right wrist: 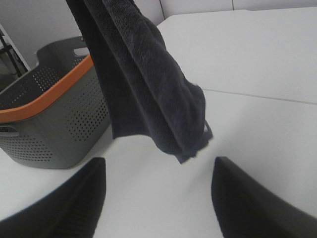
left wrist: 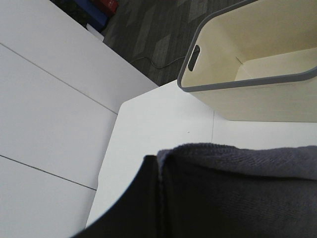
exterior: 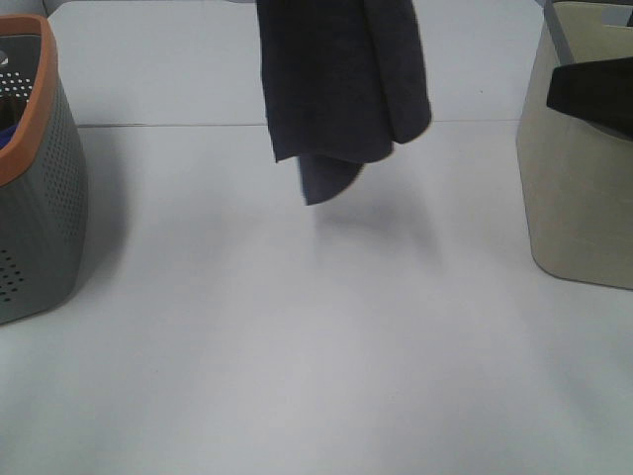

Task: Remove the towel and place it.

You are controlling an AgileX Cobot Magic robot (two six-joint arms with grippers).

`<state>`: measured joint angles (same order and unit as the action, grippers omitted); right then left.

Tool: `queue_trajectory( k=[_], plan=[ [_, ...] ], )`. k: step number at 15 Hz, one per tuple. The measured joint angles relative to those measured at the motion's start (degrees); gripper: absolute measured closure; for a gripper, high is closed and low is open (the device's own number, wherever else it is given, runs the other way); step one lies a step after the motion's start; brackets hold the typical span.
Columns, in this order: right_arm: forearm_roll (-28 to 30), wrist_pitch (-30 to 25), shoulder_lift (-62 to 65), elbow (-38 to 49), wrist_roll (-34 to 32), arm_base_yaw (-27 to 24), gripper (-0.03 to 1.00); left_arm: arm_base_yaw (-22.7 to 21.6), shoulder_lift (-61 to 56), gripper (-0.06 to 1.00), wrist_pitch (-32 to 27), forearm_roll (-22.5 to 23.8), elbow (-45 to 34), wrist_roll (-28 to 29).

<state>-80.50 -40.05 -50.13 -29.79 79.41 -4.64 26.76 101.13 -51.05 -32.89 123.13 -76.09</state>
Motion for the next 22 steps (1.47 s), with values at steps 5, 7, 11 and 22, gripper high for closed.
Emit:
queue_trajectory(
  k=[5, 7, 11, 22],
  plan=[
    [-9.85, -7.73, -11.97, -1.78, 15.70, 0.00, 0.34, 4.07, 2.18, 0.94, 0.63, 0.00, 0.00, -2.29],
    [-9.97, -14.44, -14.84, -3.21, 17.42, 0.00, 0.34, 4.81, 2.18, 0.94, 0.69, -0.34, 0.00, -2.41],
    [-11.17, -22.29, -16.16, -4.93, 21.43, 0.00, 0.34, 6.53, 2.18, 0.94, 1.43, -0.57, 0.00, -2.46],
    [-19.08, -25.78, -31.23, -5.61, 34.78, 4.70, 0.37, 7.62, 2.18, 0.94, 2.29, -0.86, 0.00, -4.01]
  ],
)
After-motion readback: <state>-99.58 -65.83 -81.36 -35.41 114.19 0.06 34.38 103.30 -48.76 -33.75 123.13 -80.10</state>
